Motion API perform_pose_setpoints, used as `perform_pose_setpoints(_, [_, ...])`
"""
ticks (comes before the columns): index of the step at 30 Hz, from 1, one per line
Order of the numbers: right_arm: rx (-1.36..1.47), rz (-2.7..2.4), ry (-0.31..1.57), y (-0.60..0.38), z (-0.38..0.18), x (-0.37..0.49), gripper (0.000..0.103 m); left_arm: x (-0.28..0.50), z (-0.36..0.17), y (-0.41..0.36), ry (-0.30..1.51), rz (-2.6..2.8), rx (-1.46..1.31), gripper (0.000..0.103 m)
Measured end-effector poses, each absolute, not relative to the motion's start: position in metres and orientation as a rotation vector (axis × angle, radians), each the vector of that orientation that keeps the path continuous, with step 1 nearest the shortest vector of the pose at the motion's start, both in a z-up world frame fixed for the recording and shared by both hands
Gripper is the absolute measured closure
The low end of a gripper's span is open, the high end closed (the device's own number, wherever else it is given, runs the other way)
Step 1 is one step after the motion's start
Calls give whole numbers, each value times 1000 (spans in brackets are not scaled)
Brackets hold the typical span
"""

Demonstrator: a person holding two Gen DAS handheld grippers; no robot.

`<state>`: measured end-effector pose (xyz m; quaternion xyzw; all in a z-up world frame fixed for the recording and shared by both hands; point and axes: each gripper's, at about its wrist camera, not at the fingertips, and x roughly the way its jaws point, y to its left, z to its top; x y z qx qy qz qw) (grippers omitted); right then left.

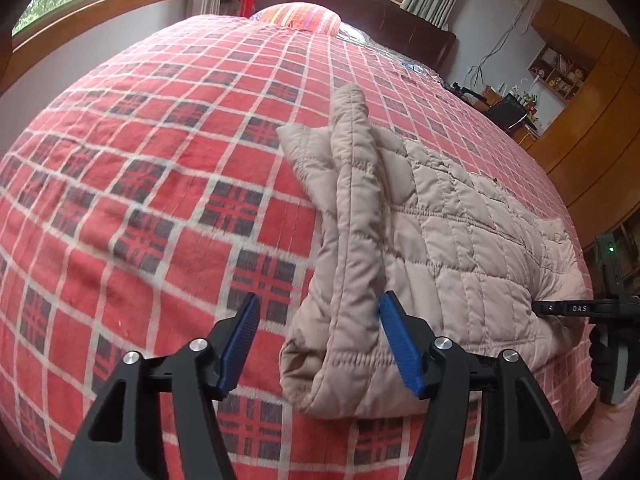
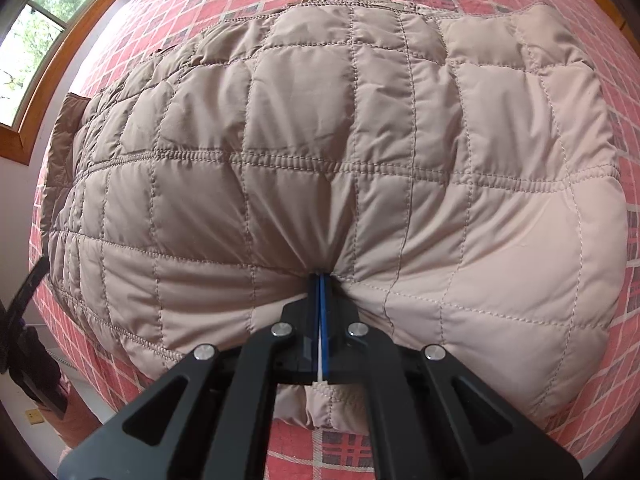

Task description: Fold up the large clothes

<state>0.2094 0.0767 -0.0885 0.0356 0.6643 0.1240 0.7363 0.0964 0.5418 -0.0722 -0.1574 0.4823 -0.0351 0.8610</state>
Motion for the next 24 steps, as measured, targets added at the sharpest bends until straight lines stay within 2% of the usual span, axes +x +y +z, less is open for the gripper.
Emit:
perform_pose_setpoints(8, [78, 274, 1446, 75, -86, 205, 103, 95, -106, 545, 1053, -197, -497, 36])
perform_pose_setpoints(10, [88, 279, 1447, 75, -86, 204, 103, 98, -108, 545, 1049, -208, -513, 42])
perform_pose_setpoints(12, [94, 282, 1453, 74, -87, 204, 103, 98, -109, 542, 1061, -217, -524, 59])
perform_pose_setpoints(13, [95, 282, 1455, 74, -87, 205, 103, 98, -108, 541, 1063, -218, -527, 63])
perform_pose_setpoints(15, [92, 282, 1457, 73, -87, 205, 103, 96, -104, 537, 1056, -209, -521, 82])
perform_pose_setpoints(18, [90, 278, 1459, 72, -84, 204, 103, 92, -85, 521, 1016, -192, -483, 87])
perform_pose_setpoints(24, [74, 269, 1458, 76, -81, 202, 103, 87, -26, 468, 912, -275, -319, 87])
